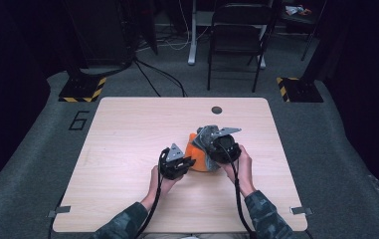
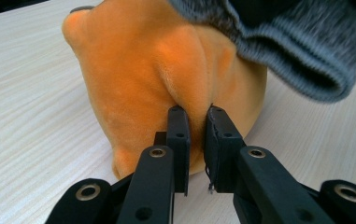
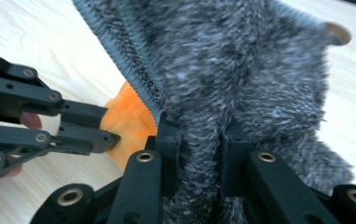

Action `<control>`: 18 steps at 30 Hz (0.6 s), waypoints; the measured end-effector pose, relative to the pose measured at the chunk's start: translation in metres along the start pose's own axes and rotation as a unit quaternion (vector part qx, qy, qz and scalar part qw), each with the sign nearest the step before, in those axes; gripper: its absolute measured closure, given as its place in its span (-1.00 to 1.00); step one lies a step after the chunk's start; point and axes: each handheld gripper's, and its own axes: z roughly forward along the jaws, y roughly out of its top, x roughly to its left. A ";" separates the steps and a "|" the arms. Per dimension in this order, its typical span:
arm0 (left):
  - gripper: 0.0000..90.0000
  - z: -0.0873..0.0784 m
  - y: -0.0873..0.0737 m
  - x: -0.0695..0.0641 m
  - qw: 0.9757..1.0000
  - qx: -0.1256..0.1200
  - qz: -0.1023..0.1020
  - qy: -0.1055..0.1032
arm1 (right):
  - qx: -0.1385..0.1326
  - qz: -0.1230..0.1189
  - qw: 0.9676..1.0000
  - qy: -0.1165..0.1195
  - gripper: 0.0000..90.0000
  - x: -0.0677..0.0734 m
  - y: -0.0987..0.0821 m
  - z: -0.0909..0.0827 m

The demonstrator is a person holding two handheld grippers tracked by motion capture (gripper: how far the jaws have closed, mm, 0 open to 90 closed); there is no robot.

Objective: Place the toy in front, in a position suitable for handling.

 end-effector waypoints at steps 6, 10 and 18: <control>0.80 0.000 0.001 -0.001 1.000 0.002 0.008 -0.001 | 0.008 0.005 1.000 -0.010 0.64 -0.007 -0.002 -0.001; 0.80 0.000 0.002 -0.001 1.000 0.001 0.005 -0.002 | 0.016 0.013 1.000 -0.012 0.64 -0.015 -0.005 -0.002; 0.80 0.001 0.001 0.001 1.000 0.000 0.002 0.000 | 0.046 0.032 0.998 -0.028 0.64 -0.032 -0.011 0.002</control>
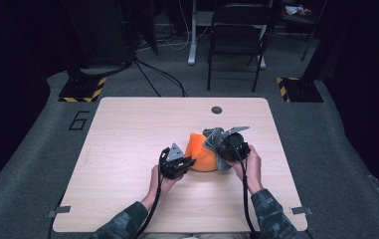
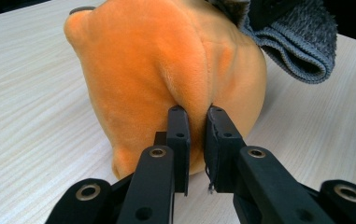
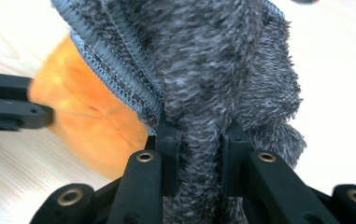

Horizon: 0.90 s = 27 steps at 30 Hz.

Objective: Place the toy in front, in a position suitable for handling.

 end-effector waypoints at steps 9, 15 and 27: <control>0.80 0.000 0.000 0.001 1.000 0.004 0.001 -0.001 | 0.034 0.011 0.999 -0.031 0.64 -0.015 -0.010 0.014; 0.80 0.000 -0.001 0.002 1.000 0.000 -0.001 0.001 | 0.072 0.027 0.996 -0.041 0.64 -0.024 -0.022 0.037; 0.80 0.000 -0.002 0.003 1.000 -0.002 -0.011 0.002 | 0.079 0.030 0.995 -0.051 0.64 -0.027 -0.020 0.034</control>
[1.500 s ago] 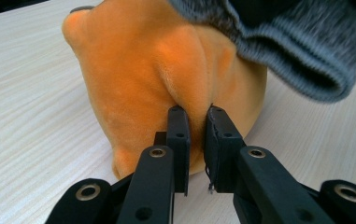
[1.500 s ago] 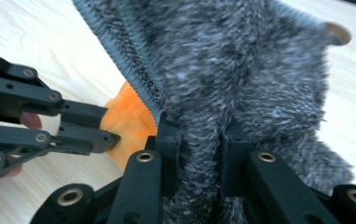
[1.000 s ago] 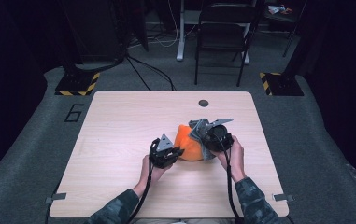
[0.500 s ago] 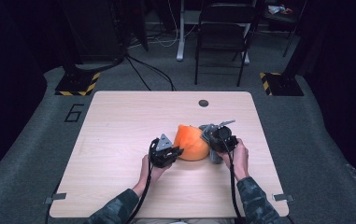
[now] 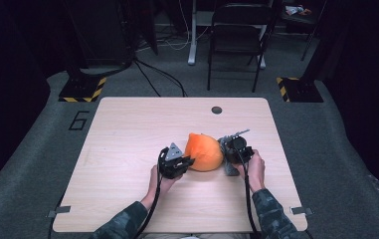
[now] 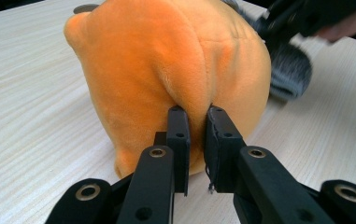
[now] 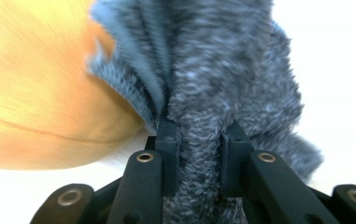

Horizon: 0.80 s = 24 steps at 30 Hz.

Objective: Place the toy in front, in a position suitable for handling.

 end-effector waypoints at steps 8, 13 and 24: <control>0.80 0.000 0.000 0.000 1.000 0.002 0.005 0.001 | -0.082 -0.018 0.996 0.036 0.64 0.014 0.016 -0.052; 0.76 0.000 0.000 0.000 1.000 0.000 0.002 0.000 | -0.061 -0.043 0.997 0.037 0.64 0.031 0.015 -0.042; 0.07 0.000 0.005 -0.007 0.998 0.009 0.032 0.044 | -0.067 -0.037 0.997 0.027 0.65 0.023 0.012 -0.030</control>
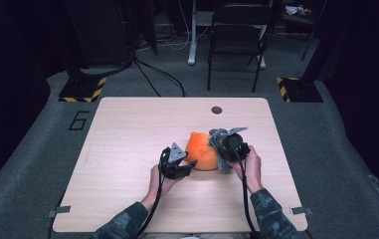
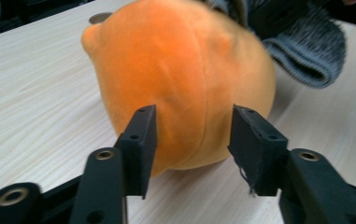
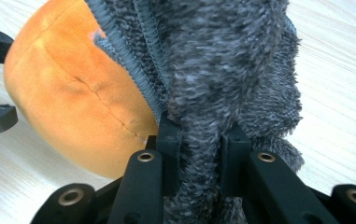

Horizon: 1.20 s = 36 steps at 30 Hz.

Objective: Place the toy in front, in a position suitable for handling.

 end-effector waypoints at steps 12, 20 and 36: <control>0.63 0.011 -0.010 -0.006 0.999 0.018 0.041 0.024 | -0.011 0.002 1.000 0.011 0.65 0.000 -0.001 0.005; 0.84 0.003 -0.002 -0.003 1.000 0.002 0.003 -0.014 | -0.020 0.017 1.000 0.011 0.64 -0.007 0.000 -0.002; 0.83 -0.003 0.005 -0.005 0.999 -0.011 -0.017 -0.035 | -0.057 -0.018 0.997 0.041 0.63 0.026 0.018 -0.030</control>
